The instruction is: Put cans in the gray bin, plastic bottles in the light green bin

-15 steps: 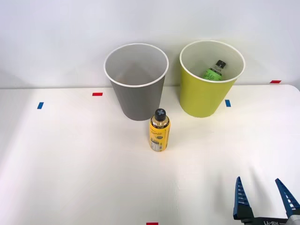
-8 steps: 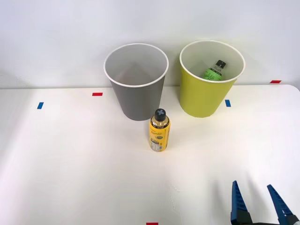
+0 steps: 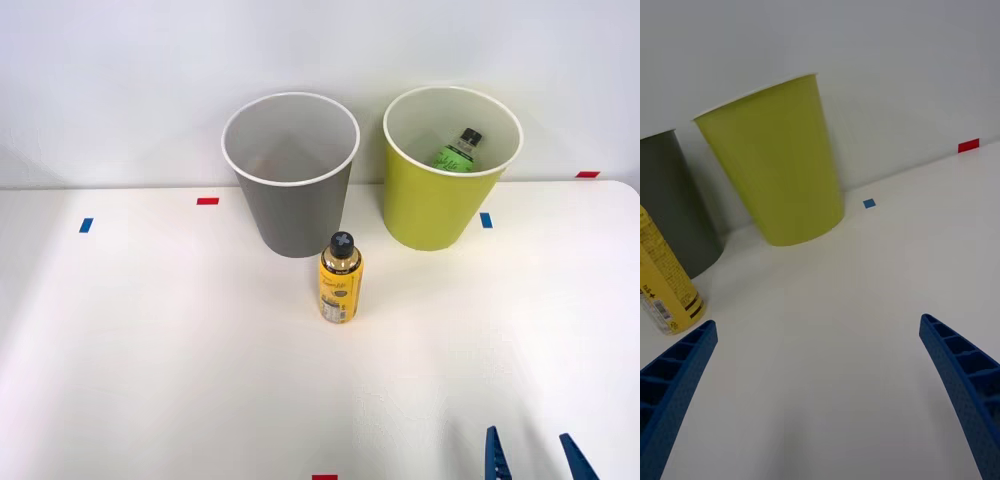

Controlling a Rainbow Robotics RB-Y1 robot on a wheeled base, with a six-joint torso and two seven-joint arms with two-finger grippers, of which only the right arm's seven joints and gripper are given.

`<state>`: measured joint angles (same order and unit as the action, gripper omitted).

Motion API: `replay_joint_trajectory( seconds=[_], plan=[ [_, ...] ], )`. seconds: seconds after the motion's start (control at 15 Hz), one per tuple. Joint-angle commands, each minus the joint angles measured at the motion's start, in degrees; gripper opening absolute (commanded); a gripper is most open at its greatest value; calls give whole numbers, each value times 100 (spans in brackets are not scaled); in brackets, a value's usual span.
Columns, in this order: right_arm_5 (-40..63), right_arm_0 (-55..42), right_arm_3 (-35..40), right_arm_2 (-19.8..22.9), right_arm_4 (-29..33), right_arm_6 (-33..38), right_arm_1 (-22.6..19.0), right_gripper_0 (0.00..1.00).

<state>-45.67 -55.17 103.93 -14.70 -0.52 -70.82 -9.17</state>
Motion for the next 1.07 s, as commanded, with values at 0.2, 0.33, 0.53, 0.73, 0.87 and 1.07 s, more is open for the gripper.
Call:
replay_joint_trajectory(
  seconds=[0.2,0.33,0.53,0.73,0.87,1.07],
  plan=[
    [-38,-196,-39,-147,8,-1021,161,92],
    [-21,-196,-189,-209,-1,-1012,161,92],
    [-21,-196,-417,-314,-9,-1100,161,92],
    [-56,-204,-453,-376,-36,-1206,99,92],
    [-56,-204,-453,-332,-89,-1241,108,92],
    [-56,-204,-453,-314,-106,-1276,108,93]
  ],
)
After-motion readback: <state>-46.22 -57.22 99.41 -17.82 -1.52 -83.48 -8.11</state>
